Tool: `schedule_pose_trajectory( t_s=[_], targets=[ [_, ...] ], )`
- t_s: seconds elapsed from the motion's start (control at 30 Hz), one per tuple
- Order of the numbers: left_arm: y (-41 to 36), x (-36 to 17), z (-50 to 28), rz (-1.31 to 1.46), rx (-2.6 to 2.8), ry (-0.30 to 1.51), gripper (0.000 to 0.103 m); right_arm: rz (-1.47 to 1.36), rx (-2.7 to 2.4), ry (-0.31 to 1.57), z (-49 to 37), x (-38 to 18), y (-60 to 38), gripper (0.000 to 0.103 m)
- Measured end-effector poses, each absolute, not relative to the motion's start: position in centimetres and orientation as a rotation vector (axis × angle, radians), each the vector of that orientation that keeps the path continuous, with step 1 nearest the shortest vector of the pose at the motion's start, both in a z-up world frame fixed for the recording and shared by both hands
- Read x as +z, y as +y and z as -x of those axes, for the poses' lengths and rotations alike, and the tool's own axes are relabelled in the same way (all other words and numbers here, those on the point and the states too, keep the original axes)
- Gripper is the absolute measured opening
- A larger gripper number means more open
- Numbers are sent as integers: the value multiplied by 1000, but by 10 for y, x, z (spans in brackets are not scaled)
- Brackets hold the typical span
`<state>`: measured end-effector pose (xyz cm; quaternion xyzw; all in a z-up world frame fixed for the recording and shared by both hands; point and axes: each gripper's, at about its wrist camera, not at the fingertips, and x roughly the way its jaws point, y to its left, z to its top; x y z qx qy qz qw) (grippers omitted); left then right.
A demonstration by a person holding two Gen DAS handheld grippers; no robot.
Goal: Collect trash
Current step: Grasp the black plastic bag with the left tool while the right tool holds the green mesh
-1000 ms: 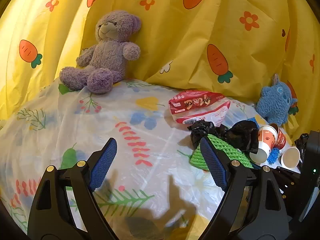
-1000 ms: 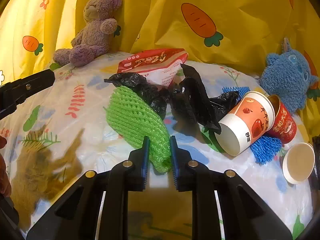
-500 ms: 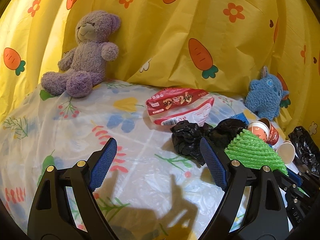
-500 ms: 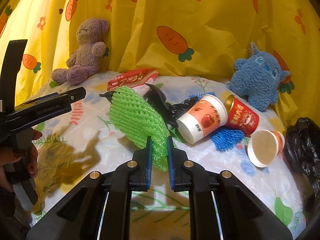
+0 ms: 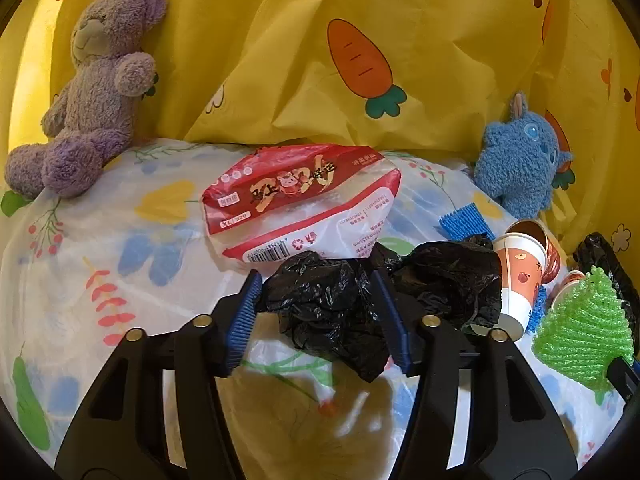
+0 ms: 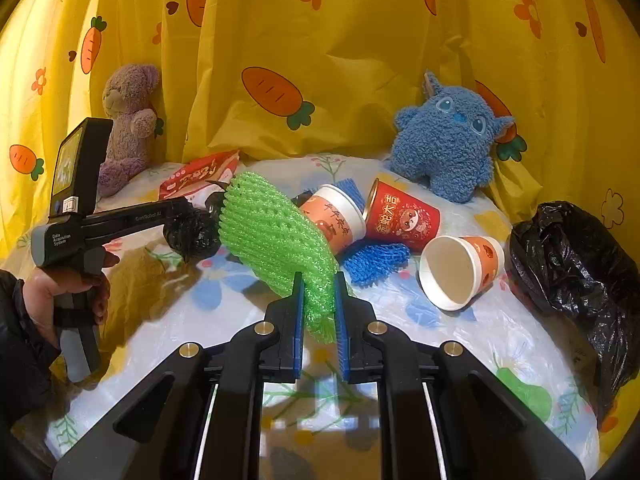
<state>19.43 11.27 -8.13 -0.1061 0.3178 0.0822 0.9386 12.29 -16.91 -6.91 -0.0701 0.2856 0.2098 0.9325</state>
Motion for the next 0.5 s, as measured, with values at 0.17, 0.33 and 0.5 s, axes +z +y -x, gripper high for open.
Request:
schedule_pose_trajectory(
  t_s=[0.17, 0.33, 0.5],
  targets=[
    [108, -84, -200, 188, 133, 654, 8, 138, 410, 593, -124, -71, -175, 14],
    [103, -74, -184, 158, 129, 607, 2, 125, 400, 588, -126, -70, -177, 14],
    [102, -47, -146, 193, 129, 541, 2, 113, 391, 577, -127, -66, -179, 14]
  ],
)
